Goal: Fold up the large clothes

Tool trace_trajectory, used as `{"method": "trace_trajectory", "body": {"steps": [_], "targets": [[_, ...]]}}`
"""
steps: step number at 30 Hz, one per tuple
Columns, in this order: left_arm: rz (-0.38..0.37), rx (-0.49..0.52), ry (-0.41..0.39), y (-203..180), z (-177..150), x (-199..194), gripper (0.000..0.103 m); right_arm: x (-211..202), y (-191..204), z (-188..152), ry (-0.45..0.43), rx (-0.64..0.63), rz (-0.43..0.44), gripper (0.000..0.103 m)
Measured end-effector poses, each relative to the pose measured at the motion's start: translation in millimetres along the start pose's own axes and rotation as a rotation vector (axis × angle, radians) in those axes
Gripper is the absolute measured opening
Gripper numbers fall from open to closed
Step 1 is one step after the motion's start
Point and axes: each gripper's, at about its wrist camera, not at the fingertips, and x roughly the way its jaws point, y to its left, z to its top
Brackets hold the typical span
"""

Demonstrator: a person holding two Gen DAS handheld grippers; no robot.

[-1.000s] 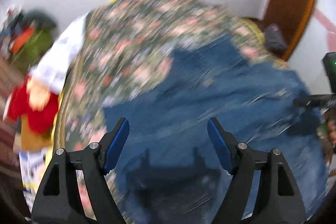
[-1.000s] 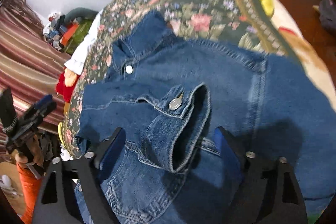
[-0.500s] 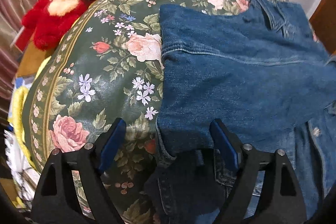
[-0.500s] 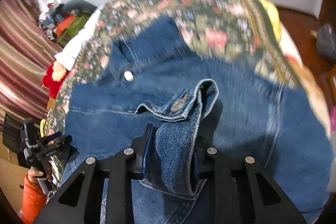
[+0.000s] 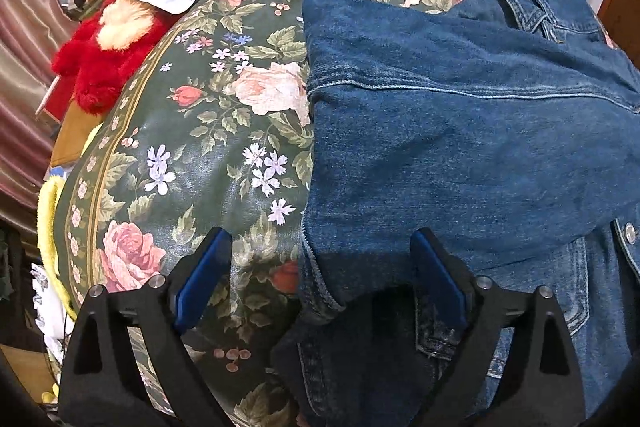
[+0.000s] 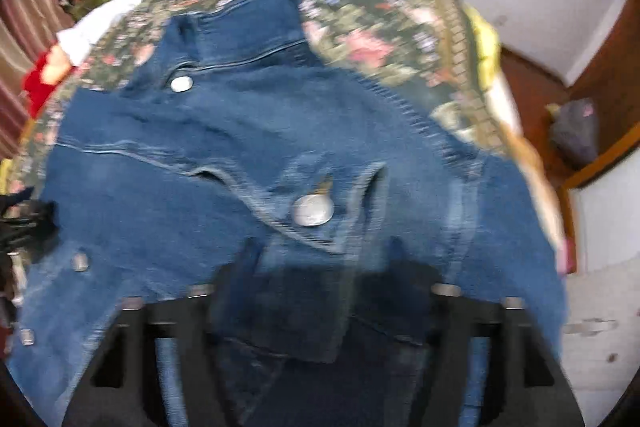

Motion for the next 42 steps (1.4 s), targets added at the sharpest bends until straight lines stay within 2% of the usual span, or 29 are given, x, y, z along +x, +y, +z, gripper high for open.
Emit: {"method": "trace_trajectory", "body": {"steps": [6, 10, 15, 18, 22, 25, 30, 36, 42], "targets": [[0.020, -0.046, -0.031, 6.1, 4.2, -16.8, 0.092, -26.5, -13.0, -4.9, -0.034, 0.007, 0.046, 0.090], [0.011, -0.072, -0.124, 11.0, 17.6, -51.6, 0.092, -54.4, -25.1, -11.5, -0.102, 0.055, 0.054, 0.090], [-0.053, -0.084, -0.267, 1.5, 41.2, -104.1, 0.092, -93.9, -59.4, -17.8, -0.178, 0.160, 0.089, 0.090], [-0.078, -0.070, -0.363, -17.1, 53.8, -134.7, 0.092, -114.6, -87.2, -27.8, -0.207, 0.239, 0.100, 0.091], [-0.124, -0.016, -0.419, -49.8, 65.1, -159.0, 0.092, -131.2, -130.0, -54.6, -0.223, 0.360, 0.085, 0.095], [-0.188, 0.044, -0.414, -78.7, 72.5, -163.0, 0.092, -128.6, -158.6, -80.5, -0.195, 0.448, 0.067, 0.096], [-0.284, 0.150, -0.355, -134.0, 80.4, -149.2, 0.092, -104.1, -201.4, -133.7, -0.098, 0.630, 0.082, 0.096], [-0.325, 0.244, -0.255, -189.0, 79.2, -115.4, 0.092, -63.7, -238.7, -208.2, 0.028, 0.905, 0.177, 0.096], [-0.306, 0.329, -0.161, -228.1, 73.6, -77.9, 0.092, -34.0, -254.8, -235.2, 0.063, 1.019, 0.268, 0.096]]}}
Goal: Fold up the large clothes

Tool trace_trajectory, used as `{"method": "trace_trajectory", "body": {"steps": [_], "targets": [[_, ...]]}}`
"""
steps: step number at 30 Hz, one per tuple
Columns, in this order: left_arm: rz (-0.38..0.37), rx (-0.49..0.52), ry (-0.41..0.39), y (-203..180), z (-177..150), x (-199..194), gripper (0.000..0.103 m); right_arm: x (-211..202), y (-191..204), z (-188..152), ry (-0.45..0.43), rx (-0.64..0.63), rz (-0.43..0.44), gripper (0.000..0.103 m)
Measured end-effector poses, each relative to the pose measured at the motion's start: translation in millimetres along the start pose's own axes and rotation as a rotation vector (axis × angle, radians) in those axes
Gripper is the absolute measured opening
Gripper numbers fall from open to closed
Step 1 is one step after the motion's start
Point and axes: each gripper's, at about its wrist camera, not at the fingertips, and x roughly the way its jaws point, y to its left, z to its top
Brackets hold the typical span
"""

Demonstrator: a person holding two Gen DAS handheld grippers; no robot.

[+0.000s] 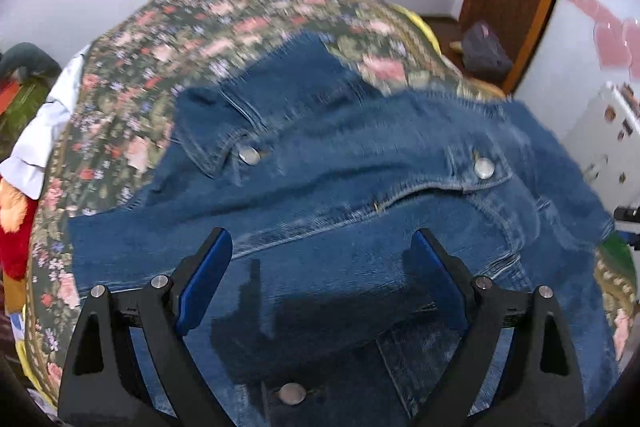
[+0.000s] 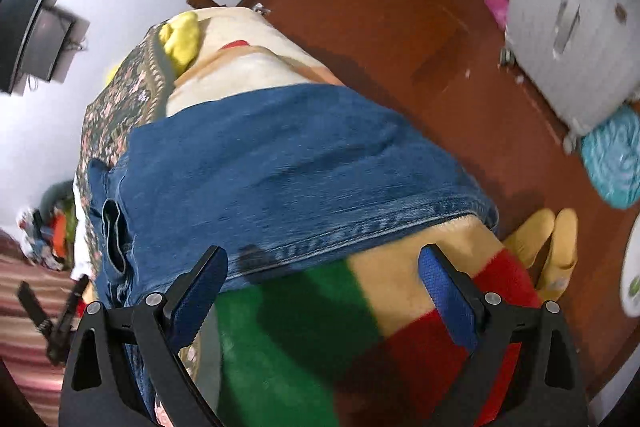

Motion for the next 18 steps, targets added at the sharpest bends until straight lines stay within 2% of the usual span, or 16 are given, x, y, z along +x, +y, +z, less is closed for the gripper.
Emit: {"method": "trace_trajectory", "body": {"steps": [4, 5, 8, 10, 12, 14, 18], "targets": [[-0.024, 0.003, 0.054, -3.9, -2.6, 21.1, 0.092, 11.3, -0.4, 10.0, -0.013, 0.016, 0.018, 0.093], [-0.026, 0.005, 0.064, -5.3, -2.7, 25.7, 0.092, 16.1, -1.0, 13.3, -0.016, 0.025, 0.015, 0.088], [-0.025, 0.011, 0.083, -8.5, -2.8, 34.8, 0.092, 26.3, -2.0, 21.6, -0.022, 0.049, 0.021, 0.083], [-0.026, 0.012, 0.091, -9.4, -3.7, 37.2, 0.092, 28.9, 1.5, 28.6, -0.048, 0.045, 0.011, 0.070], [-0.030, 0.005, 0.094, -8.8, -5.1, 38.5, 0.092, 29.2, 4.1, 34.2, -0.066, 0.042, -0.003, 0.046], [-0.033, 0.000, 0.092, -7.6, -5.7, 38.0, 0.092, 29.7, 9.9, 41.9, -0.087, 0.021, -0.017, 0.035], [-0.013, 0.004, 0.085, -7.4, -4.8, 35.9, 0.092, 19.4, 25.6, 48.2, -0.151, -0.030, -0.034, 0.024]]}}
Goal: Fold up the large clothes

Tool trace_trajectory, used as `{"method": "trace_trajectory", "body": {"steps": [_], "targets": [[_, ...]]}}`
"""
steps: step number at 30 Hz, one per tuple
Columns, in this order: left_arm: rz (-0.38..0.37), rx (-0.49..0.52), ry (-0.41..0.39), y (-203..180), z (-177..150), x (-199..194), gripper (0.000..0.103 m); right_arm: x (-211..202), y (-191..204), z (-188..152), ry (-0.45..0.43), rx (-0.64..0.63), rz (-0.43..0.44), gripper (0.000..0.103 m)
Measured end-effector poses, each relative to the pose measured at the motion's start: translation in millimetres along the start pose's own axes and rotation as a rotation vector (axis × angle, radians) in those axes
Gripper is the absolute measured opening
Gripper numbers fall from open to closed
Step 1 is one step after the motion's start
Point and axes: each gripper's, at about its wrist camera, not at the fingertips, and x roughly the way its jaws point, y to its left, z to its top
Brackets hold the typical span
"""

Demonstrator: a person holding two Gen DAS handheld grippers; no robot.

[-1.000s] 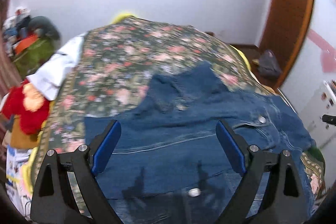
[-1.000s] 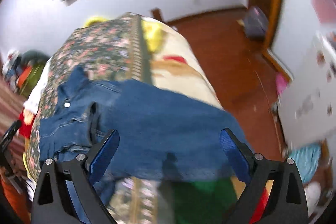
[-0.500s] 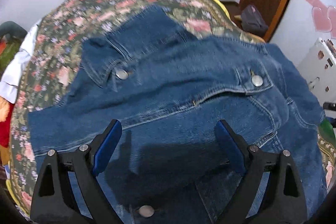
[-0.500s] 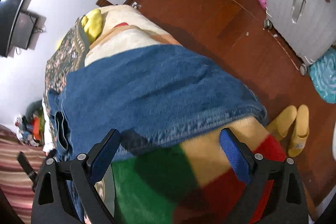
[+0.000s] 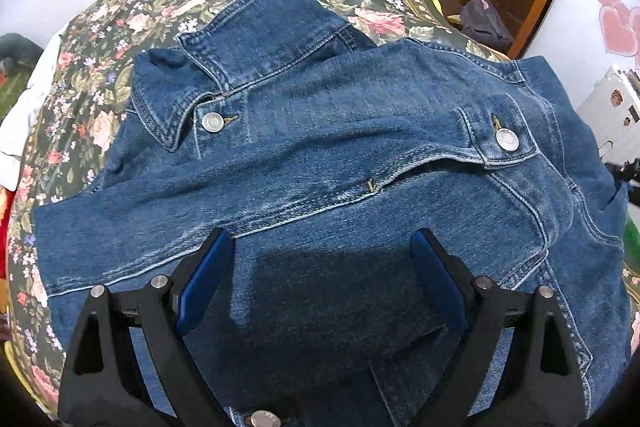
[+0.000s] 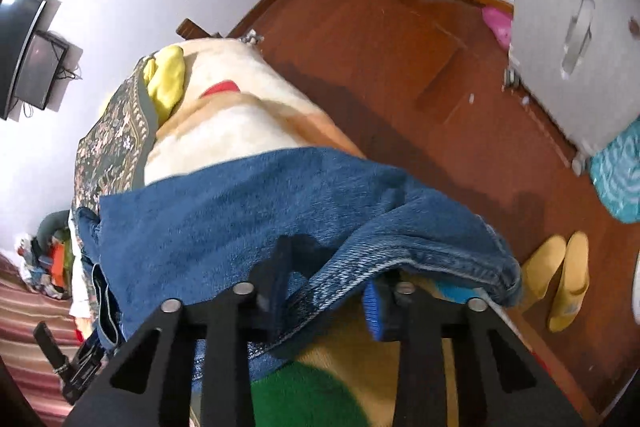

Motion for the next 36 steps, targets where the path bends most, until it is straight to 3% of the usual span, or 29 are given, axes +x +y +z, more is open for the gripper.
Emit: {"method": "trace_trajectory", "body": {"steps": [3, 10, 14, 21, 27, 31, 36], "targets": [[0.034, 0.007, -0.028, -0.6, 0.6, -9.1, 0.092, -20.7, 17.6, 6.9, -0.073, -0.044, 0.034, 0.019], [0.025, -0.029, -0.138, 13.5, 4.1, -52.9, 0.092, -85.1, 89.2, 20.9, -0.216, -0.201, 0.157, 0.013], [0.028, -0.064, -0.227, 29.0, 4.8, -89.1, 0.092, -120.7, 153.7, 18.0, -0.295, -0.325, 0.239, 0.013], [0.052, -0.149, -0.342, 67.6, -9.4, -144.7, 0.092, -142.1, 267.8, -4.8, -0.320, -0.490, 0.378, 0.011], [0.073, -0.210, -0.373, 102.1, -36.4, -167.5, 0.092, -116.0, 367.1, -52.0, -0.238, -0.645, 0.440, 0.011], [0.112, -0.233, -0.364, 120.3, -56.4, -172.5, 0.092, -73.3, 418.0, -103.2, -0.122, -0.754, 0.440, 0.011], [0.130, -0.262, -0.337, 138.3, -78.1, -171.6, 0.092, -5.2, 434.6, -161.5, 0.065, -0.835, 0.386, 0.011]]}}
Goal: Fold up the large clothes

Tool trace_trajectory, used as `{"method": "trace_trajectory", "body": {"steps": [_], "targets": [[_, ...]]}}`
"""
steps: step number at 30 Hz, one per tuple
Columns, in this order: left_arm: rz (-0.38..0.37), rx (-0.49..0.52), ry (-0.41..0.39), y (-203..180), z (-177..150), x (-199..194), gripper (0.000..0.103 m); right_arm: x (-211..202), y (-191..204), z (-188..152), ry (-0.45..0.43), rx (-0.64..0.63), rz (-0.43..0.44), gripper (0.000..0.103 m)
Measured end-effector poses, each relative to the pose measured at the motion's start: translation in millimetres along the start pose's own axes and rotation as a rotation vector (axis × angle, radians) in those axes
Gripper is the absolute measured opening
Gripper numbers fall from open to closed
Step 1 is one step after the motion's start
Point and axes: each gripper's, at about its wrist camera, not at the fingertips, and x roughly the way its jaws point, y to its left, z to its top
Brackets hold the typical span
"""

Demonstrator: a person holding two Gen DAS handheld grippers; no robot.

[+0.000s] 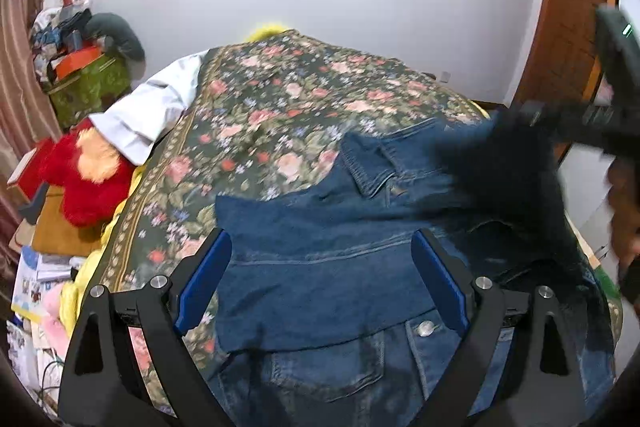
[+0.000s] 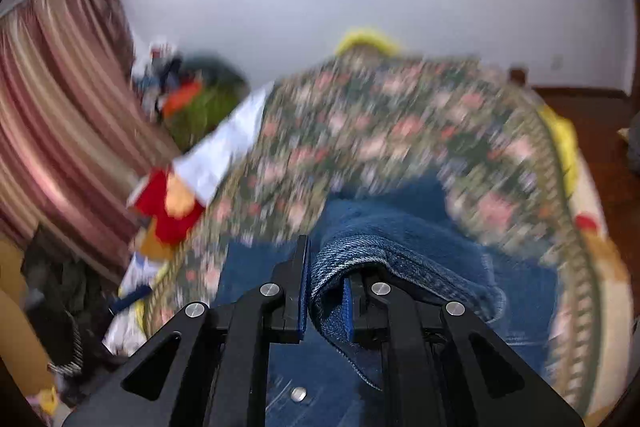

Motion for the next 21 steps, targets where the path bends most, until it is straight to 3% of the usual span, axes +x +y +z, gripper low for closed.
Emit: {"method": "trace_trajectory", "body": {"steps": [5, 12, 16, 21], "targets": [[0.016, -0.021, 0.027, 14.5, -11.3, 2.7, 0.092, 60.0, 3.2, -44.1, 0.190, -0.025, 0.002, 0.011], [0.007, -0.060, 0.075, 19.7, -18.5, 13.2, 0.092, 98.8, 5.1, -87.1, 0.500, -0.090, -0.053, 0.012], [-0.003, -0.049, 0.066, 8.8, -14.8, 11.4, 0.092, 83.2, 3.0, -101.8, 0.519, -0.139, -0.054, 0.012], [-0.003, 0.003, 0.048, -11.9, -5.0, 3.9, 0.092, 40.9, -6.5, -97.8, 0.493, -0.081, 0.064, 0.012]]}}
